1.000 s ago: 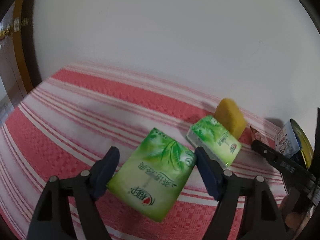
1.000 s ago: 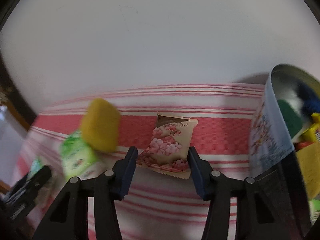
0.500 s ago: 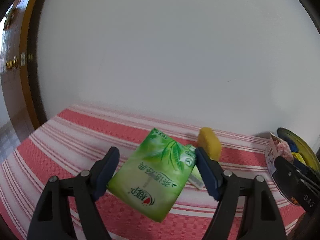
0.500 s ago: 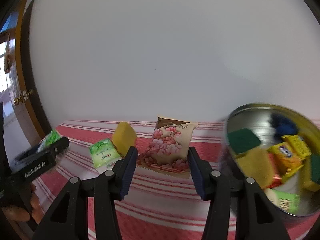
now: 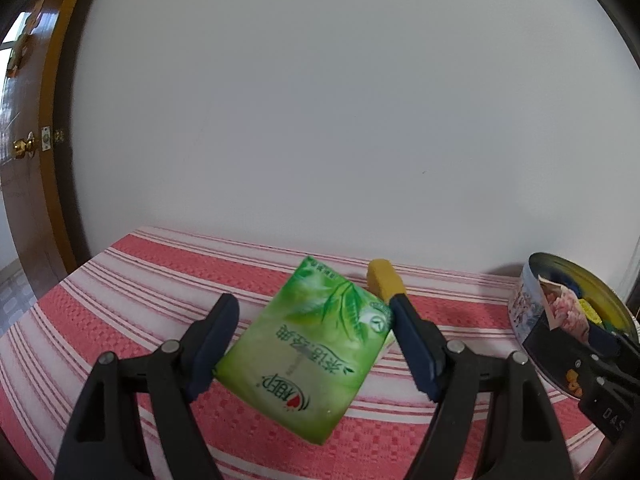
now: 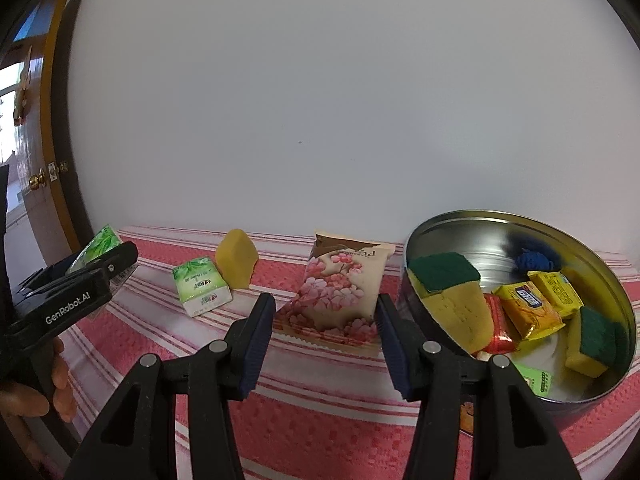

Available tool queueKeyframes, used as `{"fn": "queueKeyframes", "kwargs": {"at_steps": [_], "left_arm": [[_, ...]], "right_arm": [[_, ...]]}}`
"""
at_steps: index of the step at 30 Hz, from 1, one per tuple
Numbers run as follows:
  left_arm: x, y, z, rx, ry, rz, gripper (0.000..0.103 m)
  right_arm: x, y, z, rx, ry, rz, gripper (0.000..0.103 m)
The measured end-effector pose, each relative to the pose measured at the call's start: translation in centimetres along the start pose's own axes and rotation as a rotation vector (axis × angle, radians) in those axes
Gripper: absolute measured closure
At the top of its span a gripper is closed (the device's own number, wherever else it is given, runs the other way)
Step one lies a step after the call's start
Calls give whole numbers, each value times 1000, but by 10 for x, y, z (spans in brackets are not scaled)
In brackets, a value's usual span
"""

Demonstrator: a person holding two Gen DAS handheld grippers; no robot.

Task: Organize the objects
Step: 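Carry the tissue pack and floral packet over the tin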

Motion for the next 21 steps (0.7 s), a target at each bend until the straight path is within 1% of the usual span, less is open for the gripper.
{"fn": "queueKeyframes", "kwargs": {"at_steps": [3,6,8,13,14,15,21], "left_arm": [[1,-3,10,7,-1,19,25],[0,-7,17,12,16,33,25],[1,-8,21,17,28,33,25],[8,-13,35,33,61,21,25],[10,-13,37,34,67,19,25],[12,-14,39,36,74,18,25],[29,-18,46,24,62,21,25]], "right_arm": [[0,-6,7,4,-4,1,49],[3,-8,12,-1,-3,3,49],[10,-11,9,2,-1,4,49],[16,-10,26,29,2,14,49],[25,-11,20,31,3,18,49],[27,-12,23,34,2,22,49],[47,-12,32,52,-9,22,49]]}}
Point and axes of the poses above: each gripper's, at about its wrist camera, not at the fingertips, and z roughly against the way its jaws point, x to its right, y to its top, the point moved 8 cm from there along -z, roughly the way its jaws point, and after that the axes turned 1 degree about -x, right-handed, at the moved point
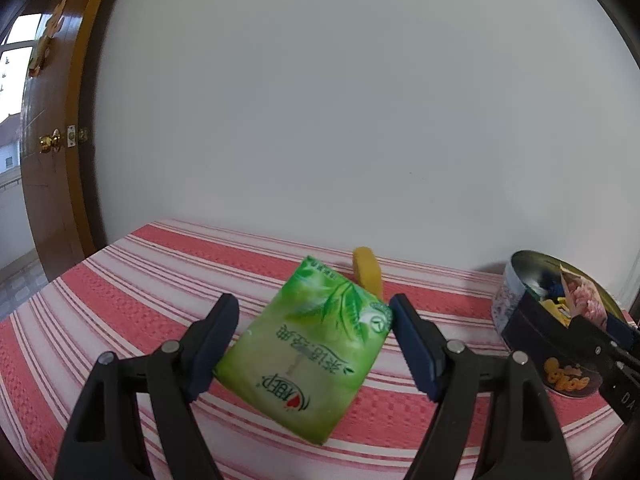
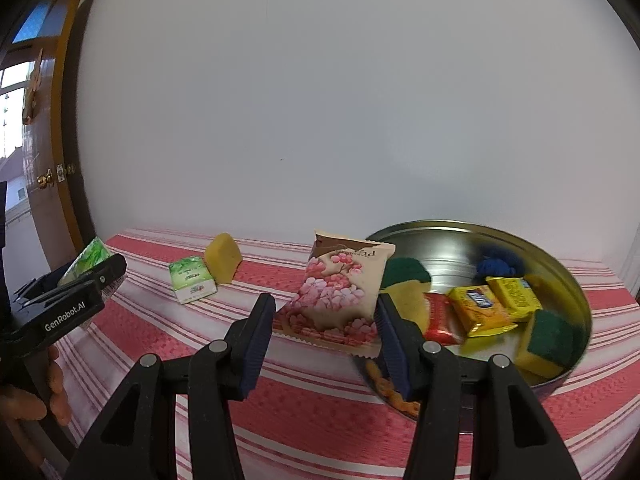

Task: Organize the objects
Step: 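Carry the tissue pack and floral packet over the tin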

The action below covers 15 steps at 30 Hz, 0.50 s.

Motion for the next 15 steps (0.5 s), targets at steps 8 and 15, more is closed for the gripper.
{"fn": "queueKeyframes", "kwargs": {"at_steps": [8,15], "left_arm": [[35,-7,3,-25,-53,-19,25],[68,-6,10,-23,-100,-46,25]], "right_arm": [[33,0,6,14,-29,-22,49],[68,1,6,21,-67,-51,49]]}}
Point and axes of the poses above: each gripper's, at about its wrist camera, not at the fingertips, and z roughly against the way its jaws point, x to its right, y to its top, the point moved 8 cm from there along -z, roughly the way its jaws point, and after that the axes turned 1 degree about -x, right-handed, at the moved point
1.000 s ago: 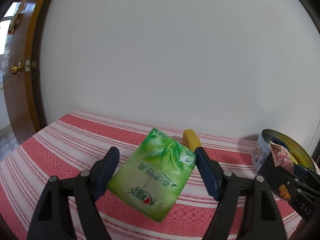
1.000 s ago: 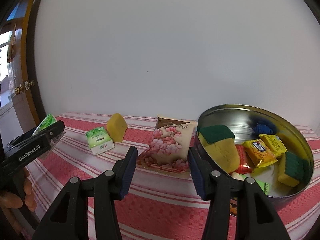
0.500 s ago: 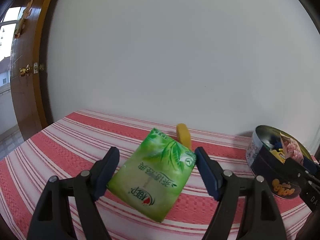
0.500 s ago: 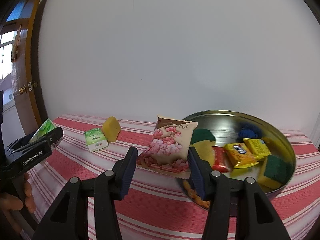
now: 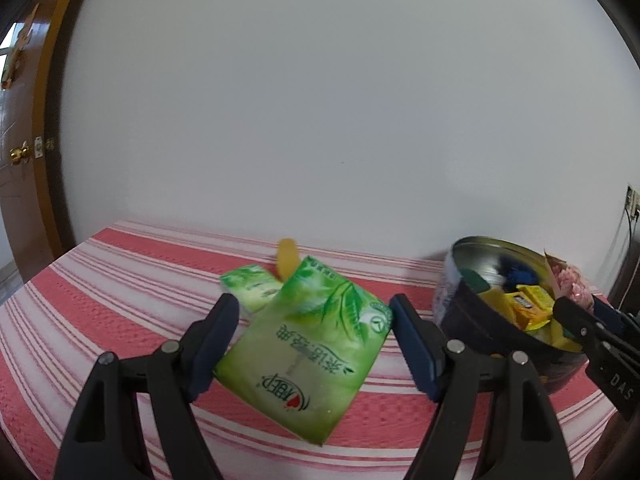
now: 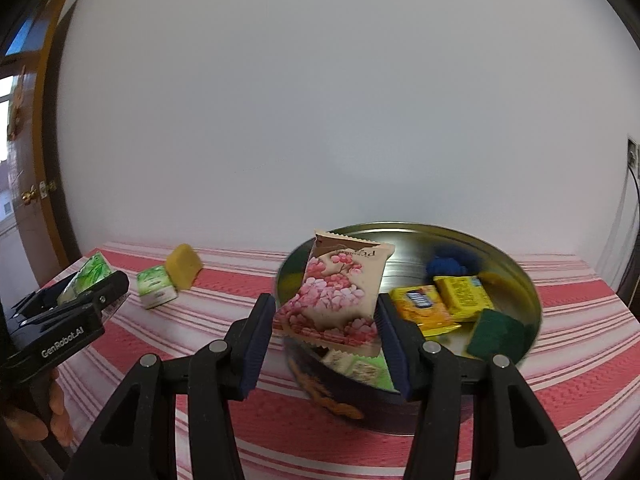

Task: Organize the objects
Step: 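Carry the tissue pack and floral packet over the tin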

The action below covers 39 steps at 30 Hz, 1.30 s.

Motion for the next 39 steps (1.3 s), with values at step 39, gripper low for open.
{"fn": "queueKeyframes", "kwargs": {"at_steps": [39], "left_arm": [[155,26,-11,23,-213,-115,25]], "right_arm": [[134,21,-20,20,-239,-76,49]]}}
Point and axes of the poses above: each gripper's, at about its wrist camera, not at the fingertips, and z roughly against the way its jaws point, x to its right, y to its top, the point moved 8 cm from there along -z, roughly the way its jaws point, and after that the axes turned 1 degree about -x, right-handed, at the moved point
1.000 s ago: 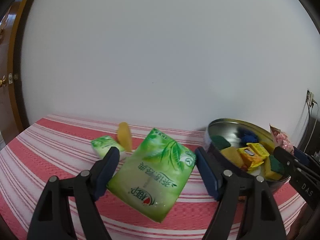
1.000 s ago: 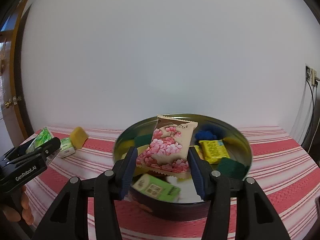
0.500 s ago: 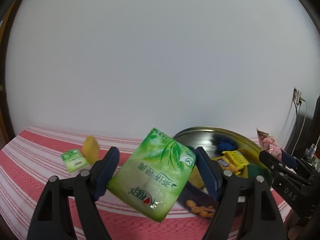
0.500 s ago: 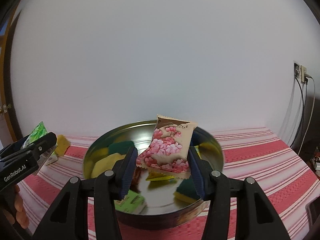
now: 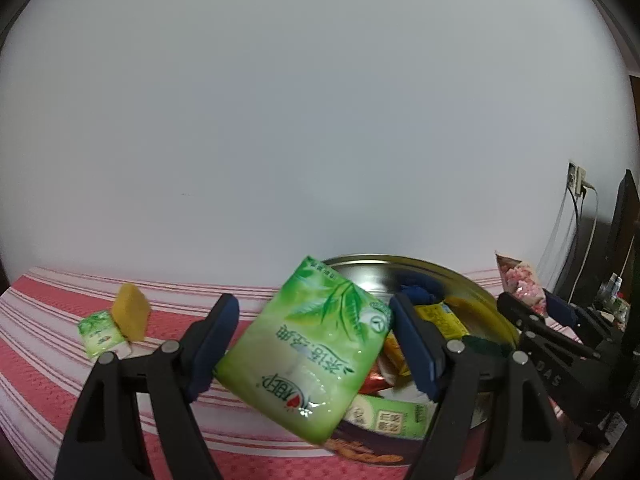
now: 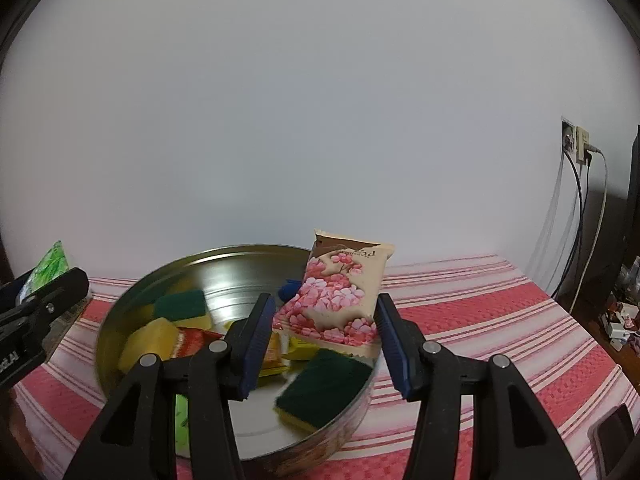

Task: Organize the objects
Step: 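Carry the tissue pack and floral packet over the tin, then lower the tissue pack and floral packet into the tin and open both tools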

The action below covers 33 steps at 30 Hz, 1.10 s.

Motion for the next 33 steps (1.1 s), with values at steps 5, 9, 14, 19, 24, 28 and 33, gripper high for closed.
{"fn": "queueKeyframes", "kwargs": {"at_steps": [5,9,14,19,24,28,33], "left_arm": [[11,-1,-10,-20,-24,0,25],[15,-2,-21,-38,-18,-12,25],[21,-7,-35,-70,-7,-22,25],[26,-9,-53,-111,11,-31,25],[28,-11,-66,-145,27,-40,25],[32,-16,-68,-167,37,-52,25],[37,-26,-77,-193,46,-58,25]], "right_arm": [[5,-2,-16,-35,-6,-1,49],[7,-4,-27,-64,9,-13,49],[6,-6,-33,-88,27,-3,49],[6,-10,-53,-133,44,16,49],[0,-16,-57,-163,58,48,49],[-5,-19,-61,-172,68,69,49],[-4,-21,-62,-188,76,66,49]]}}
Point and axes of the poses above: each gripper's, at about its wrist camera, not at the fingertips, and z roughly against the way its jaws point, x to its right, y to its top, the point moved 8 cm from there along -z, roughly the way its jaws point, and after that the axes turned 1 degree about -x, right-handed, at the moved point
